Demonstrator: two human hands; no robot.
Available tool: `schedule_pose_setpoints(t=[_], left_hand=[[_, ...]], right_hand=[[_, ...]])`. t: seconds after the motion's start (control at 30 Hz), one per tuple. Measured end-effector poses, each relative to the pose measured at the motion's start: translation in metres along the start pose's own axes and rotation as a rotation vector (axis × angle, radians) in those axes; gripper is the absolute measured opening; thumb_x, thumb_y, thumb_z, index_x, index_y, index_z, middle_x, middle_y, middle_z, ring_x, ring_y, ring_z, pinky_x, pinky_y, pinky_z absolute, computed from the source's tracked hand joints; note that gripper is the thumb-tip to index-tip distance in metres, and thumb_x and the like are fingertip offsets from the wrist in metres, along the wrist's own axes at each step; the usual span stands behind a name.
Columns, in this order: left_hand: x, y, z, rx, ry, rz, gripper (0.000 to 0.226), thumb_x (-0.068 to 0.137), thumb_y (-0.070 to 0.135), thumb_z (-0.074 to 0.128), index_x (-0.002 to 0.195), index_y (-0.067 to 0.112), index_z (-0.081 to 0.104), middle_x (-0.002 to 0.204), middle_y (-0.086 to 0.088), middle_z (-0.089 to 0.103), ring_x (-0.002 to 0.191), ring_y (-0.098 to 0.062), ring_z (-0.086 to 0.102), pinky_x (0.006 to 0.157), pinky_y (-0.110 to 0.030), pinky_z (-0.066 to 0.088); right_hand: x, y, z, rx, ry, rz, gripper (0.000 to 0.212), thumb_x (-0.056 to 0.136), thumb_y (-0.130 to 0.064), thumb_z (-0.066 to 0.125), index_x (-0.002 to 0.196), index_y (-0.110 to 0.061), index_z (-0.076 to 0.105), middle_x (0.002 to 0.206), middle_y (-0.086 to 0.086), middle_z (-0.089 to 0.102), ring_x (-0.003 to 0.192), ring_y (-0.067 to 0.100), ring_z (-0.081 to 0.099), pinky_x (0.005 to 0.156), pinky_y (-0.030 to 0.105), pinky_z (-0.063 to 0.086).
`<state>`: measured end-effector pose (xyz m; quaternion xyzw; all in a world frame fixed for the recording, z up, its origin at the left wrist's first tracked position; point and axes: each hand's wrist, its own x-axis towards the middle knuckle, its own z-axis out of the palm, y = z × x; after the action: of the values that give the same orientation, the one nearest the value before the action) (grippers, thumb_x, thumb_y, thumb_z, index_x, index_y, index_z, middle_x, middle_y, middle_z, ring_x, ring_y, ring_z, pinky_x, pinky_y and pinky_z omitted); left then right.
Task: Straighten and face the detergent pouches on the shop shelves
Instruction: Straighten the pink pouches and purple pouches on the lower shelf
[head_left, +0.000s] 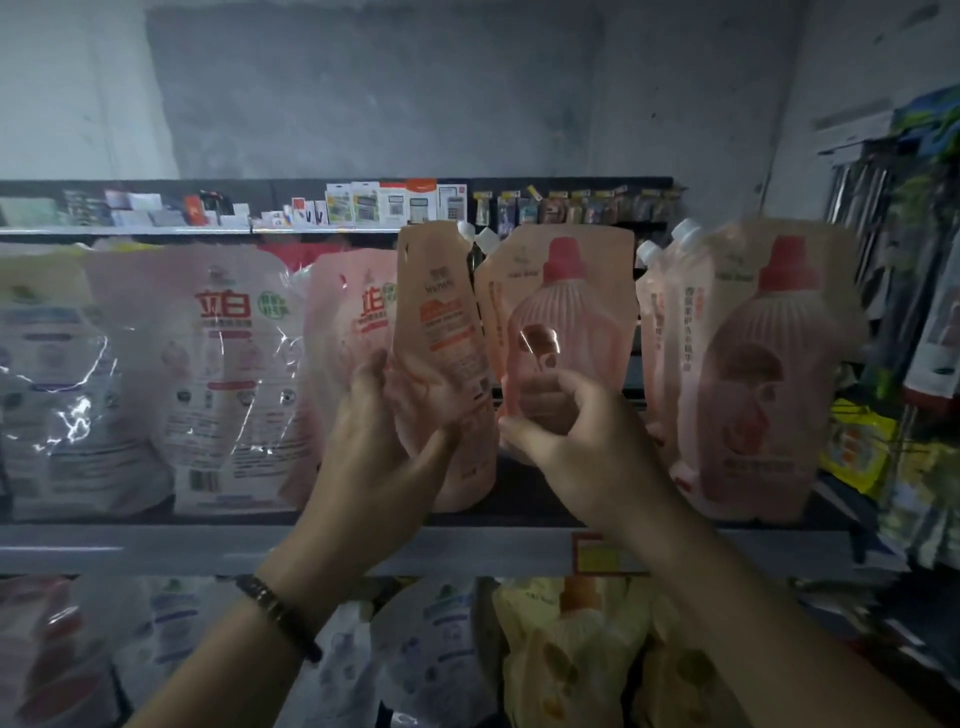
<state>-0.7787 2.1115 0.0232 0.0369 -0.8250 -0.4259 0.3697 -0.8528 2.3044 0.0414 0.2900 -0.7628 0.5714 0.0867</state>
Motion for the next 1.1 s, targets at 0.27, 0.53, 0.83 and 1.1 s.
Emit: schedule_pose_setpoints(t=[0.27,0.53,0.83,1.1], left_hand=[[0.019,0.0,0.022,-0.195,0.005,0.023,0.05,0.085,0.021,0.084,0.119,0.05,0.061,0.122,0.02,0.074,0.119,-0.002,0.069,0.099,-0.033,0.058],[0.015,-0.008,0.027,-0.386,0.006,-0.136,0.061,0.073,0.028,0.072,0.134,0.025,0.064,0.123,0.003,0.078,0.117,-0.016,0.074,0.099,-0.05,0.06],[0.009,-0.005,0.032,-0.451,0.06,-0.161,0.043,0.079,0.01,0.055,0.115,0.021,0.078,0.111,-0.005,0.081,0.111,-0.026,0.076,0.099,-0.059,0.058],[0.002,0.0,0.048,-0.348,0.027,-0.127,0.065,0.075,0.009,0.043,0.124,0.037,0.076,0.117,0.006,0.08,0.115,-0.023,0.074,0.099,-0.06,0.058]], right_hand=[[0.026,-0.008,0.022,0.087,-0.151,-0.021,0.033,0.089,-0.034,0.081,0.119,-0.038,0.07,0.106,-0.022,0.075,0.098,-0.005,0.069,0.091,0.026,0.058],[0.028,0.007,0.05,0.189,-0.196,-0.018,0.034,0.083,-0.041,0.078,0.115,-0.034,0.075,0.102,-0.014,0.078,0.096,0.005,0.074,0.09,0.037,0.061],[0.034,0.014,0.054,0.32,-0.234,-0.024,0.026,0.09,-0.031,0.07,0.115,-0.027,0.074,0.112,-0.004,0.079,0.109,0.015,0.074,0.103,0.051,0.057],[0.037,0.026,0.043,0.344,-0.165,-0.028,0.022,0.096,-0.013,0.074,0.113,-0.026,0.076,0.106,-0.004,0.081,0.103,0.012,0.077,0.095,0.04,0.061]])
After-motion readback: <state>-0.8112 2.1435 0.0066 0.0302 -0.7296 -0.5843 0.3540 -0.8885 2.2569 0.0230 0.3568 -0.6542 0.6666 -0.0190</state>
